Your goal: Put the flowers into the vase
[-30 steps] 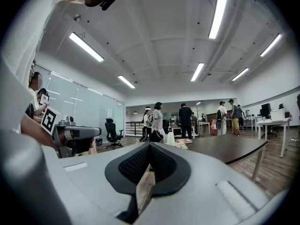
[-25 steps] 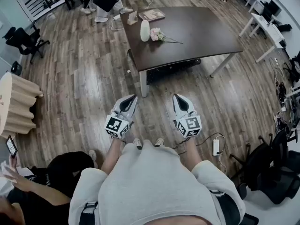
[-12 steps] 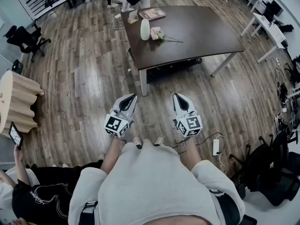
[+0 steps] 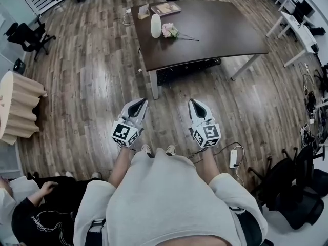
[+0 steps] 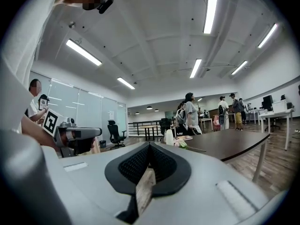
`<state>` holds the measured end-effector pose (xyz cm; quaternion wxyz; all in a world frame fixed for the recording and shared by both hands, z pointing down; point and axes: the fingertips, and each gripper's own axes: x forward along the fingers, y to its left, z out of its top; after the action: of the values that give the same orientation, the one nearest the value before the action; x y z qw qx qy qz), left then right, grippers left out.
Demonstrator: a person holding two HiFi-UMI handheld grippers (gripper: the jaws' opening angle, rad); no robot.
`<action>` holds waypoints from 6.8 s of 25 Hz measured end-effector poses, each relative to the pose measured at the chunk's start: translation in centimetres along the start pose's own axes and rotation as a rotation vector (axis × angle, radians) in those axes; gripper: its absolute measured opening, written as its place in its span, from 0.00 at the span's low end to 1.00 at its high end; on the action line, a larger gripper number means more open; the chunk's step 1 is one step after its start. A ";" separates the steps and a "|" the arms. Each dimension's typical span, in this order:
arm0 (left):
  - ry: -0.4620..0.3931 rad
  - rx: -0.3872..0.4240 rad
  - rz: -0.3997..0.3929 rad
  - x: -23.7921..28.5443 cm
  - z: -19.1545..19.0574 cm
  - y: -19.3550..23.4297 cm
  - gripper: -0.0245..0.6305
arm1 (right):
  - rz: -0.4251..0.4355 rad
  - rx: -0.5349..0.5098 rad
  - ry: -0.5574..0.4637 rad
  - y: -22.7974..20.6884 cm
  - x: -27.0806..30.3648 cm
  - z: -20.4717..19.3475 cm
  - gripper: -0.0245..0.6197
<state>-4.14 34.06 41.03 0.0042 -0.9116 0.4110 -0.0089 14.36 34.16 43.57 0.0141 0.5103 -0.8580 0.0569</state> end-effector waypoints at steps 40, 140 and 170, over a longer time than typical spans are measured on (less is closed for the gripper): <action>0.022 -0.079 -0.027 17.0 -5.6 11.7 0.05 | -0.045 -0.011 0.065 -11.9 15.8 -2.4 0.03; 0.170 -0.068 -0.158 49.1 -15.7 38.3 0.51 | -0.045 -0.141 0.441 -28.0 49.3 -8.8 0.04; 0.166 -0.066 -0.156 49.0 -15.8 38.2 0.51 | -0.079 -1.096 0.889 -34.3 52.9 -19.1 0.26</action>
<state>-0.67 -28.00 56.89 -0.0606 -0.9365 0.3380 -0.0714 18.44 -26.14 69.71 0.6201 0.3889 -0.6569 -0.1808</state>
